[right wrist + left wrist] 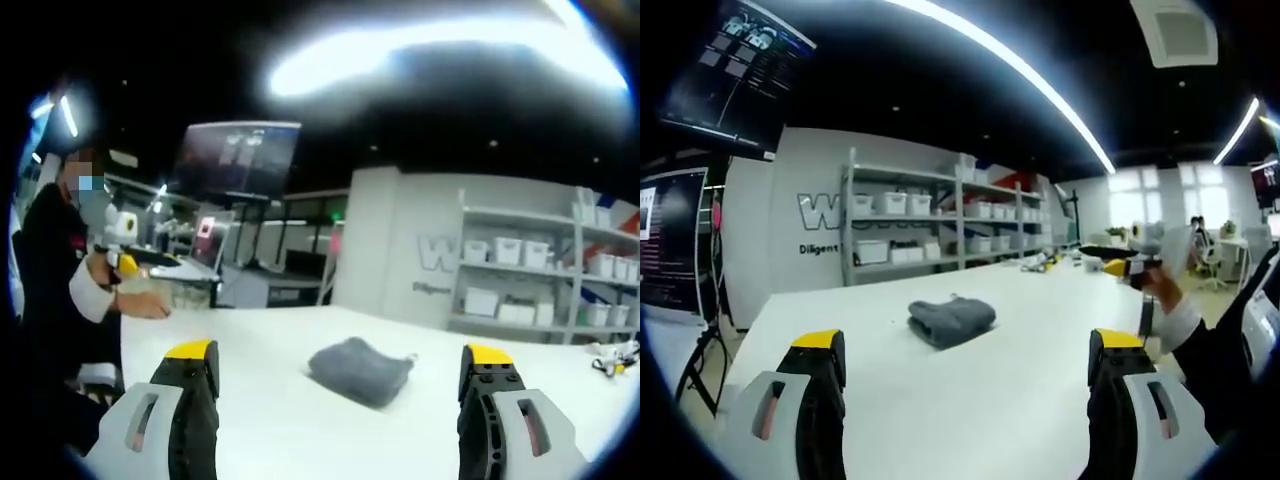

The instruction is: Open the folded towel by lifting each exposed corner and separating the folded layers until the towel lies flat within the target outline without major curled edges

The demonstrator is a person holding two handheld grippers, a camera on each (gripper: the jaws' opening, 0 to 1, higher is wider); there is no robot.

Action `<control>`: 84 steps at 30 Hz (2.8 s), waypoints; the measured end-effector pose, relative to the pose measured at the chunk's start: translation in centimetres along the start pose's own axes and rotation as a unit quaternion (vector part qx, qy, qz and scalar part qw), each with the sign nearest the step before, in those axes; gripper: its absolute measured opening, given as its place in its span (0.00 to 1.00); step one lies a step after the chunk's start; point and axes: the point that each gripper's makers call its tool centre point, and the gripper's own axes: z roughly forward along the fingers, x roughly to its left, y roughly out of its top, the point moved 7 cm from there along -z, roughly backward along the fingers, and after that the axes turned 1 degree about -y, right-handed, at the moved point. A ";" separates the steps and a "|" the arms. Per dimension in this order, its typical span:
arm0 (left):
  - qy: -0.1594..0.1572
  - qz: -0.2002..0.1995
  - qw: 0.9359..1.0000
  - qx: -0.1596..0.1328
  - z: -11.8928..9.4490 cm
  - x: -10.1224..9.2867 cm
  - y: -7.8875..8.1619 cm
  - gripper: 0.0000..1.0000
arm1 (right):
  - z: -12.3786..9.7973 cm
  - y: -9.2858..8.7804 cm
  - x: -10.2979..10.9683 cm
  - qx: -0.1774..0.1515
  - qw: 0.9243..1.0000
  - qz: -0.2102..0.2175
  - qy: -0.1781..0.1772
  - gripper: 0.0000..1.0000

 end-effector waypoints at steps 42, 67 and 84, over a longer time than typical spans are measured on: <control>-0.011 0.008 1.000 0.023 0.3 -0.3 -0.6 1.00 | 1.9 -0.9 -1.0 -0.003 1.000 -0.006 -0.016 0.99; -0.003 0.011 1.000 0.025 -0.1 0.2 -0.6 1.00 | 4.1 -1.6 -2.4 0.010 1.000 0.011 -0.010 0.99; -0.002 0.009 1.000 0.027 -0.3 0.3 -0.8 1.00 | 5.9 -2.2 -2.7 0.025 1.000 0.018 -0.002 0.98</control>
